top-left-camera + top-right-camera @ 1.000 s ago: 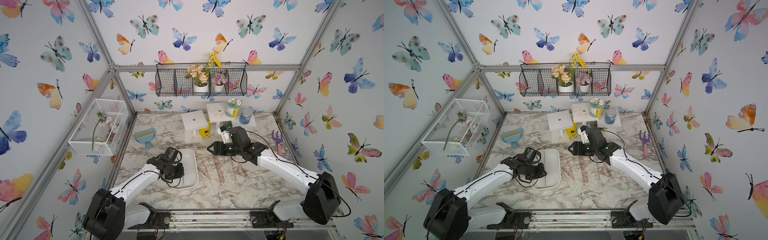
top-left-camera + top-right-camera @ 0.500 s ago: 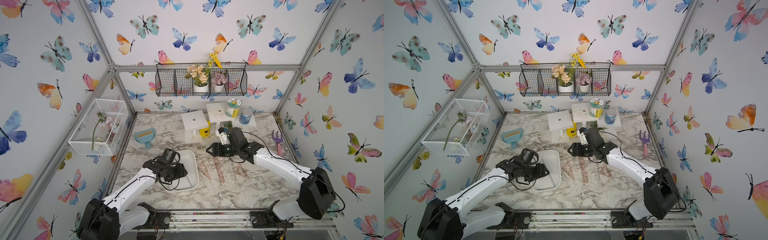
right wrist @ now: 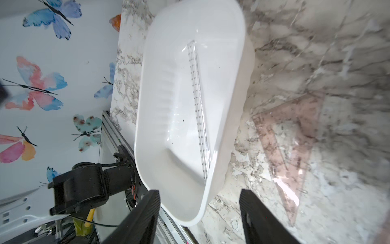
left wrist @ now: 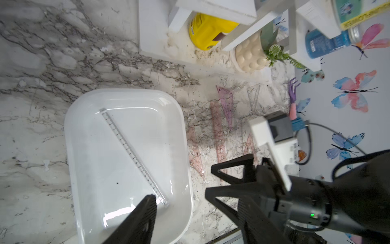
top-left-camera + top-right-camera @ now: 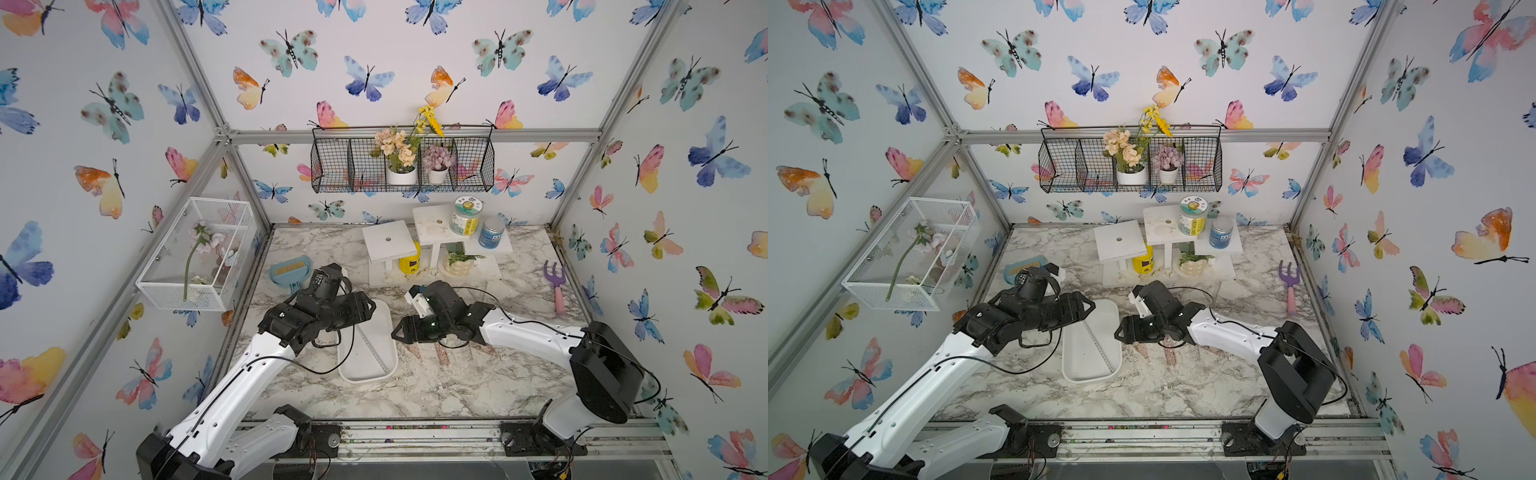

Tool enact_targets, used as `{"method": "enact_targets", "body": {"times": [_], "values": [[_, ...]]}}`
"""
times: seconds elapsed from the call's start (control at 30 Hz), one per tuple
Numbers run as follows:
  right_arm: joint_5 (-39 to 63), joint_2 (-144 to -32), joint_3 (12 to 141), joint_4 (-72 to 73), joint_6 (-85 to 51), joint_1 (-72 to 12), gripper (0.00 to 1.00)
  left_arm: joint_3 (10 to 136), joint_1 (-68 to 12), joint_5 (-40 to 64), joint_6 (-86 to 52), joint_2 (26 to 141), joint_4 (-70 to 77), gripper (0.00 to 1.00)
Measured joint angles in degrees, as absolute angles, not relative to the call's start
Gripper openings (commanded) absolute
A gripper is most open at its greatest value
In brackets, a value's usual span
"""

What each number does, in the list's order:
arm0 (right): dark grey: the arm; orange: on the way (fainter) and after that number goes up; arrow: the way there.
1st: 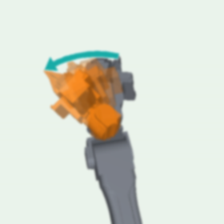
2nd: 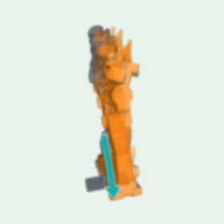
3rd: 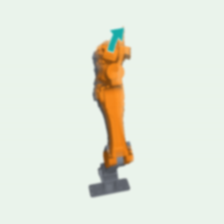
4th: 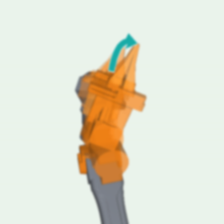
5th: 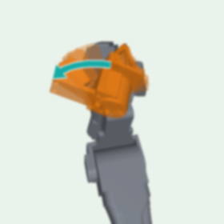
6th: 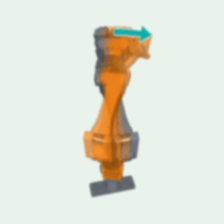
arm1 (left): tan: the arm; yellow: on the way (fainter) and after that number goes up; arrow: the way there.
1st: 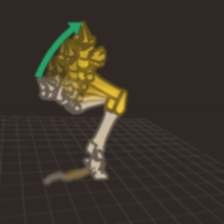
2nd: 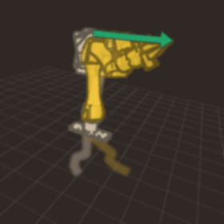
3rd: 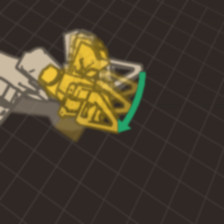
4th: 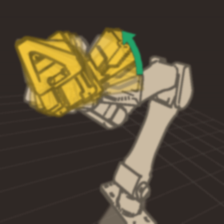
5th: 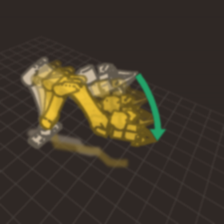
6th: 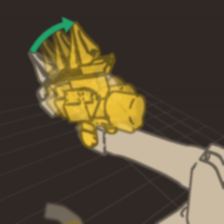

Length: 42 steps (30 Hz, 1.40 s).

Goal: Put the scattered rulers into the storage box
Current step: Adjust the storage box at the center of the board, then pick up the ruler from the center of the board.

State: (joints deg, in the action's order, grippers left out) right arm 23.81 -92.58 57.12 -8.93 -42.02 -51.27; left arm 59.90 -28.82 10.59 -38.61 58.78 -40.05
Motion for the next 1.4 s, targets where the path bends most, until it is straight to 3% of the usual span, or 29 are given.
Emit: {"method": "enact_targets", "body": {"times": [0.57,1.1,1.4], "values": [[23.81,-100.82,58.39,-5.58,-47.48,-57.36,0.63,62.96,-28.56,9.89,-38.52,55.37,-41.52,0.65],[23.81,-112.53,73.36,-5.30,-47.66,-57.47,0.60,59.66,-28.47,9.93,-38.59,53.25,-41.43,0.65],[21.93,-111.31,74.74,-9.06,-45.36,-57.47,0.62,59.22,-28.45,9.96,-38.57,52.45,-41.45,0.65]]}}
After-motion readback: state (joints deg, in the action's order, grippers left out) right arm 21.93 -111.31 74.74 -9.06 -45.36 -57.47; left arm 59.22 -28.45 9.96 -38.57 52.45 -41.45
